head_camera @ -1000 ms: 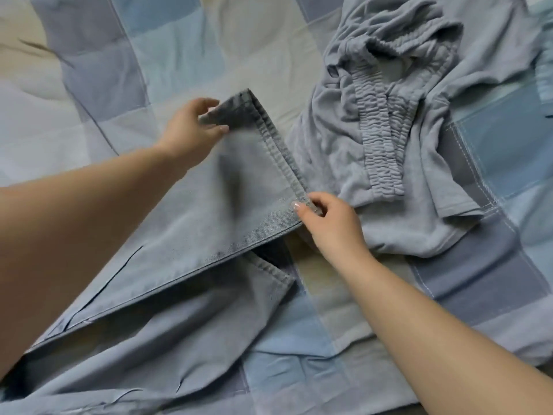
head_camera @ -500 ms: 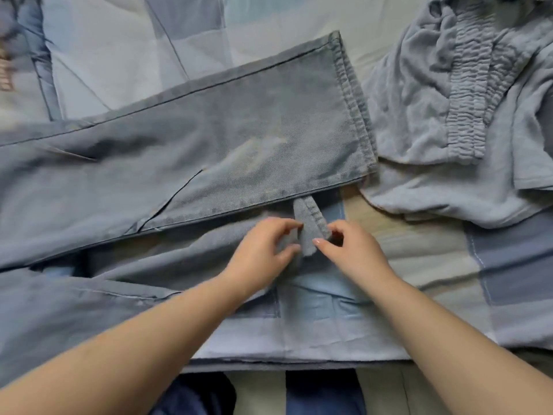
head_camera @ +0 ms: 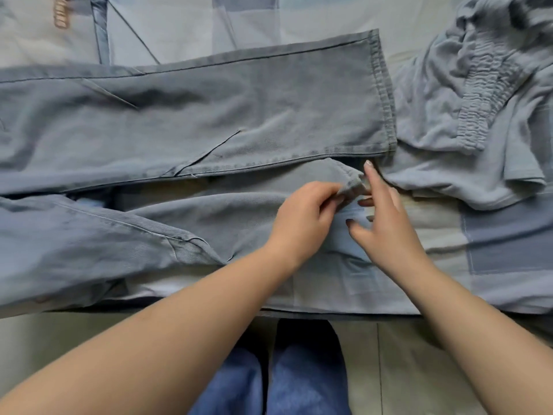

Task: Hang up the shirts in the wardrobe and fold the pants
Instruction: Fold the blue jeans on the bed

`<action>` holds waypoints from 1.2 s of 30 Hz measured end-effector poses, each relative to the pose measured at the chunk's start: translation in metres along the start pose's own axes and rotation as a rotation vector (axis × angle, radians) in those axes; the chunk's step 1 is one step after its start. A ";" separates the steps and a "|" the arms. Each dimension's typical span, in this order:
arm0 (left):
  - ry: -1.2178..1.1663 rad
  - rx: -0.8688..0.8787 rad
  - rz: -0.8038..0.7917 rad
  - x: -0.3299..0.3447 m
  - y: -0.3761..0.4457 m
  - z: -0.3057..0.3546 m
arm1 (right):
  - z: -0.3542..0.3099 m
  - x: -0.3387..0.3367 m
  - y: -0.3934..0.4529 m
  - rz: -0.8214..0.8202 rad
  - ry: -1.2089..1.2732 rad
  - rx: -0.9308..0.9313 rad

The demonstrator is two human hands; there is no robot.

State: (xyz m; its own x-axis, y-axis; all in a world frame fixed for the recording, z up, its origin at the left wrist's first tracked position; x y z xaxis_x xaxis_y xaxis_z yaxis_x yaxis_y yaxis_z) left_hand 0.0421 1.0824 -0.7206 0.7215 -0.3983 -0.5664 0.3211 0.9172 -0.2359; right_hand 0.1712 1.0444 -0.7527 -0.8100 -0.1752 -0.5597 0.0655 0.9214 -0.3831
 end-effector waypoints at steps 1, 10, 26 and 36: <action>-0.002 0.046 -0.008 -0.007 -0.002 0.007 | -0.004 -0.002 0.002 0.028 -0.036 -0.047; 0.052 0.223 -0.070 -0.046 -0.010 0.042 | -0.023 -0.014 0.008 -0.010 -0.208 -0.135; 0.771 0.048 -0.406 0.032 0.112 0.058 | 0.032 -0.005 -0.047 0.106 0.319 0.561; 0.540 -0.313 -0.371 0.076 0.061 -0.051 | 0.149 -0.008 -0.073 -0.134 0.331 0.728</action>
State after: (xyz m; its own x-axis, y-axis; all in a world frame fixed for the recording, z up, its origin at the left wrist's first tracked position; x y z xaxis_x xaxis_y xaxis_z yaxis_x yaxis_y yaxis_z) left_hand 0.0849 1.1084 -0.8182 0.1698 -0.6965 -0.6971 0.2374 0.7155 -0.6571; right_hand 0.2602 0.9265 -0.8294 -0.9607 -0.0511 -0.2729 0.2267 0.4228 -0.8774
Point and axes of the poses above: each hand's wrist, its own y-axis towards the middle knuckle, its own x-axis out of the palm, z = x × y, the point moved 6 cm from there along y, towards the middle knuckle, and after that the axes turned 1 degree about -y, right-handed, at the moved point
